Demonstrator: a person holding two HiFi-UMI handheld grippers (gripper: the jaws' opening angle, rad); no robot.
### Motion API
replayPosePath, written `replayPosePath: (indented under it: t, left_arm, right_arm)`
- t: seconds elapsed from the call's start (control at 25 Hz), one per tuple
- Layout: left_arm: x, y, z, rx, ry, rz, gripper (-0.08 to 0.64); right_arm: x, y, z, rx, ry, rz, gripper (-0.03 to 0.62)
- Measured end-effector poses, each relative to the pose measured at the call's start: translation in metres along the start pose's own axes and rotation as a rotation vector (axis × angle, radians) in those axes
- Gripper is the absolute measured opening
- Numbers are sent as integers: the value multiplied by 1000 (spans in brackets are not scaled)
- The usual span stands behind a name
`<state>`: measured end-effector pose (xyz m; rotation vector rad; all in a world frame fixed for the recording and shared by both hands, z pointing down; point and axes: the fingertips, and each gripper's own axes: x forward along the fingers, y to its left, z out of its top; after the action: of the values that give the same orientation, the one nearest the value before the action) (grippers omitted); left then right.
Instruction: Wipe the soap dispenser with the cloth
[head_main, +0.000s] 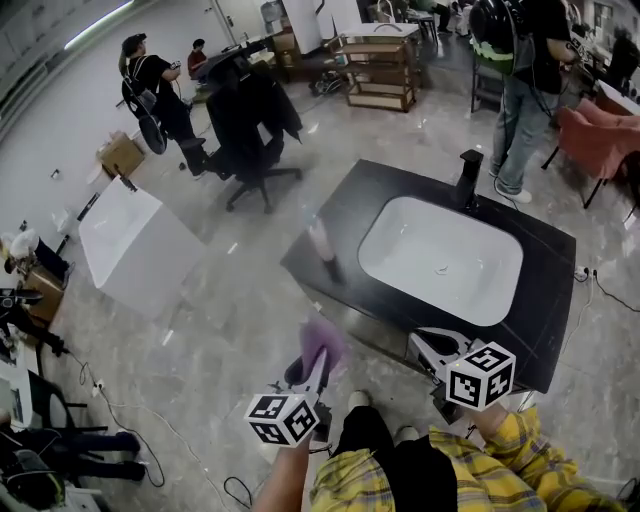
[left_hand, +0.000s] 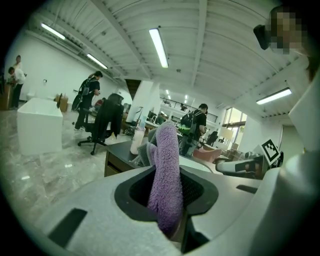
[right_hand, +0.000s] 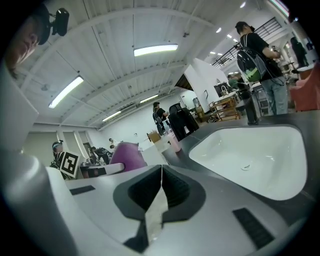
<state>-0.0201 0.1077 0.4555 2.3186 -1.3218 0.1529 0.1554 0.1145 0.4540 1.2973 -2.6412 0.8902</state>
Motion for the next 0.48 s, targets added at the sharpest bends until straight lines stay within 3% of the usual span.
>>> replayPosePath:
  t: [0.48]
  left_arm:
    - [56, 77, 52, 12, 17, -101, 77]
  right_arm:
    - [80, -14, 51, -50, -32, -127, 6]
